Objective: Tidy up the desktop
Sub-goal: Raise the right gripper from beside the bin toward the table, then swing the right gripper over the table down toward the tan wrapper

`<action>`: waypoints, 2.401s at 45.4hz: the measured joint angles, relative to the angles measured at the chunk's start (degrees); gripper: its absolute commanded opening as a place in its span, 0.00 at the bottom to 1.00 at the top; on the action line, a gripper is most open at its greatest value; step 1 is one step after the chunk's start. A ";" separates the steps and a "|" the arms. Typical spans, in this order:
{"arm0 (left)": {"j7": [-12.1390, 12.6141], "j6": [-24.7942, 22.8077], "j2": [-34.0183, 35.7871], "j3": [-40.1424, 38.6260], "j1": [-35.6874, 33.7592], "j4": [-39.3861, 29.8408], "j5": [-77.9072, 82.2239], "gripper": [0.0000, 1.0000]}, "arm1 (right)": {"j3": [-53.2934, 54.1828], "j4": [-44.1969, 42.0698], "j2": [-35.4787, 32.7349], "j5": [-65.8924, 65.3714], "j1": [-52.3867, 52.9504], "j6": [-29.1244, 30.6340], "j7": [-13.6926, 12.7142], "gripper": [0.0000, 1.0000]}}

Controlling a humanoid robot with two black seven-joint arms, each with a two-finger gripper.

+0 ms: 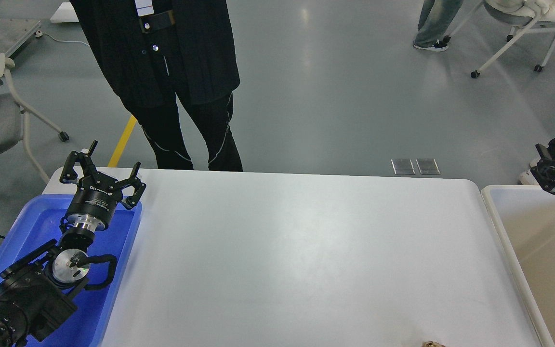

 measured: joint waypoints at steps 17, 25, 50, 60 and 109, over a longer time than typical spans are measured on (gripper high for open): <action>0.00 -0.01 0.00 0.00 0.00 0.00 0.00 1.00 | -1.73 0.05 0.02 0.00 0.12 -0.08 0.00 1.00; 0.00 -0.01 0.00 0.00 0.00 0.00 0.00 1.00 | -2.94 0.87 -1.53 0.02 0.47 0.04 0.00 1.00; 0.00 0.00 0.00 0.00 0.00 0.01 0.00 1.00 | -41.16 7.39 -16.16 -11.14 18.70 0.03 0.56 1.00; 0.00 0.01 0.00 0.00 0.00 0.01 0.00 1.00 | -50.48 15.23 -20.32 -21.76 25.69 0.03 0.77 1.00; 0.00 0.02 0.00 0.00 0.00 0.01 0.00 1.00 | -85.46 47.02 -31.11 -80.90 28.98 0.19 1.11 1.00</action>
